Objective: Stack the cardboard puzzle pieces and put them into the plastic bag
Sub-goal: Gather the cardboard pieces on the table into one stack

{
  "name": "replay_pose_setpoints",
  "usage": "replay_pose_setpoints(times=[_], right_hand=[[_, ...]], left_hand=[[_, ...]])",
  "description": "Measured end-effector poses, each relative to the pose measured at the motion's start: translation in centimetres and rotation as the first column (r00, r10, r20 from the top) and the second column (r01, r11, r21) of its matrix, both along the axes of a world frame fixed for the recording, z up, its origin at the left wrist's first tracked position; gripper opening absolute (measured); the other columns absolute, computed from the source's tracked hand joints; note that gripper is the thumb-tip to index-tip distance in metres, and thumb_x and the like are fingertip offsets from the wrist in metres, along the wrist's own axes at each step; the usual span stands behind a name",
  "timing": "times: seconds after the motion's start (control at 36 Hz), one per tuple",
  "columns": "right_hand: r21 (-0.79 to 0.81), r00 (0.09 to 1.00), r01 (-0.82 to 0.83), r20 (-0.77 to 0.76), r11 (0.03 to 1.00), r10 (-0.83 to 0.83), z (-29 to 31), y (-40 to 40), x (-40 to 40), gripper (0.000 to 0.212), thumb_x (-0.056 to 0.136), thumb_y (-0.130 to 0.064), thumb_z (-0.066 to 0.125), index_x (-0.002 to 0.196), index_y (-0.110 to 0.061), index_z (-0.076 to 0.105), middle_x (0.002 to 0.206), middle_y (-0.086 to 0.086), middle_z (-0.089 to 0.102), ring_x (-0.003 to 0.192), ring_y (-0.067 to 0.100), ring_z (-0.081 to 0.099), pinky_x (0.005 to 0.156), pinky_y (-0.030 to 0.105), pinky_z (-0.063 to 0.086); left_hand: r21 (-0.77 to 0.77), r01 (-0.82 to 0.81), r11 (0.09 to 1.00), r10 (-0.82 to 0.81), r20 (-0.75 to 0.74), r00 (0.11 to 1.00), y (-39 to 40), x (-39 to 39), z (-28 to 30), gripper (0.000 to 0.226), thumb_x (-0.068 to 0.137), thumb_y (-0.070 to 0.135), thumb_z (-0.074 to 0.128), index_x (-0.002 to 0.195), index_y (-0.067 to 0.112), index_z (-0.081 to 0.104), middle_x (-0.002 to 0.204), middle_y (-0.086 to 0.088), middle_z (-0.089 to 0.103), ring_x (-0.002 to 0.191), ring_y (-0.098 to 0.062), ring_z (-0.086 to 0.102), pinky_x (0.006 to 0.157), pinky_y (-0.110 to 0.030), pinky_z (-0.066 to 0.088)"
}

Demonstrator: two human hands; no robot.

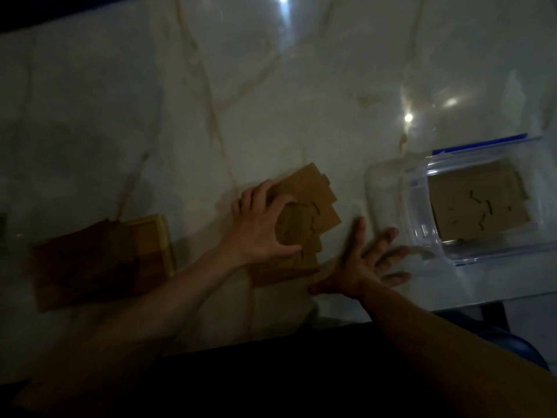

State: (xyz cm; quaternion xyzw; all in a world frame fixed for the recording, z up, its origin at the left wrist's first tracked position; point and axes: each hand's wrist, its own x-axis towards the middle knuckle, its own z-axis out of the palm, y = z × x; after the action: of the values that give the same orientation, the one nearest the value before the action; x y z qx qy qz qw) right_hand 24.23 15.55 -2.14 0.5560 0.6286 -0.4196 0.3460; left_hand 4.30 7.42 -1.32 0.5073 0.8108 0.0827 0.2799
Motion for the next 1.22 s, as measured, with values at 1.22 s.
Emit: replay_pose_setpoints(times=[1.22], right_hand=[[0.056,1.0,-0.002,0.017,0.998,0.001,-0.4,-0.4,0.2,0.176,0.017,-0.066,0.089,0.125,-0.054,-0.048,0.126,0.001,-0.069,0.112,0.039,-0.061,0.096,0.078,-0.019]], left_hand=[[-0.104,0.271,0.957,-0.285,-0.153,0.946,-6.3,1.3,-1.4,0.083,0.06,0.07,0.059,0.132,0.037,0.034,0.156,-0.007,0.012,0.139,-0.032,0.015,0.106,-0.06,0.024]])
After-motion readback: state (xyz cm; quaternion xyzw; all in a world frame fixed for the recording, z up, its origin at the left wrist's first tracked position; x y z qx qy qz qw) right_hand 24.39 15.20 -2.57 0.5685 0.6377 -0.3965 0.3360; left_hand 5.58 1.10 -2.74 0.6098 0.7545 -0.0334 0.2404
